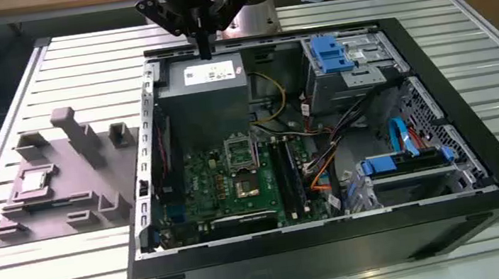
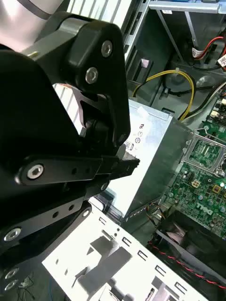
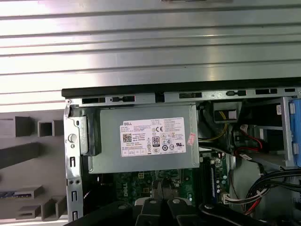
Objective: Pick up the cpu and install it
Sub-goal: 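Reach for the cpu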
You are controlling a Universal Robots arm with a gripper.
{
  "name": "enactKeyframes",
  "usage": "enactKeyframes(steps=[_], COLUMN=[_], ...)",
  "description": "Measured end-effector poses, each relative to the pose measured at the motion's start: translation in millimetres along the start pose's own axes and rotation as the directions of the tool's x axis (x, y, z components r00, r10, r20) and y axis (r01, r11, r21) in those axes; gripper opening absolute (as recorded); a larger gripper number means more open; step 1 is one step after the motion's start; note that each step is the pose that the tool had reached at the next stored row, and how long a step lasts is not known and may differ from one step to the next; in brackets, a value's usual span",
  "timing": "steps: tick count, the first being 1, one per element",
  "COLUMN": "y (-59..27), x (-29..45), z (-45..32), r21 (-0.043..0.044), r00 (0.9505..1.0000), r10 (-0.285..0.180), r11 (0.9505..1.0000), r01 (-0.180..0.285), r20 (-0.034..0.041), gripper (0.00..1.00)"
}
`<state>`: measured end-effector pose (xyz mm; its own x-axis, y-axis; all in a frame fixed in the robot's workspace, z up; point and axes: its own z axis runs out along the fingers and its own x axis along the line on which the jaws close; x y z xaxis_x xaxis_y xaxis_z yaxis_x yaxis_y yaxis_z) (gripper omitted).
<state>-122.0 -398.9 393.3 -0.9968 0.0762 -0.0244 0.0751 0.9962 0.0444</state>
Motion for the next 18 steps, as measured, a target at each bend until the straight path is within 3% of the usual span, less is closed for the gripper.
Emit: enactKeyframes(steps=[18], y=[-0.4], x=[4.8], z=[0.0], r21=[0.0], r00=[1.0], r10=[0.0], r11=[1.0], r01=[0.0], r20=[0.0001], gripper=[0.11])
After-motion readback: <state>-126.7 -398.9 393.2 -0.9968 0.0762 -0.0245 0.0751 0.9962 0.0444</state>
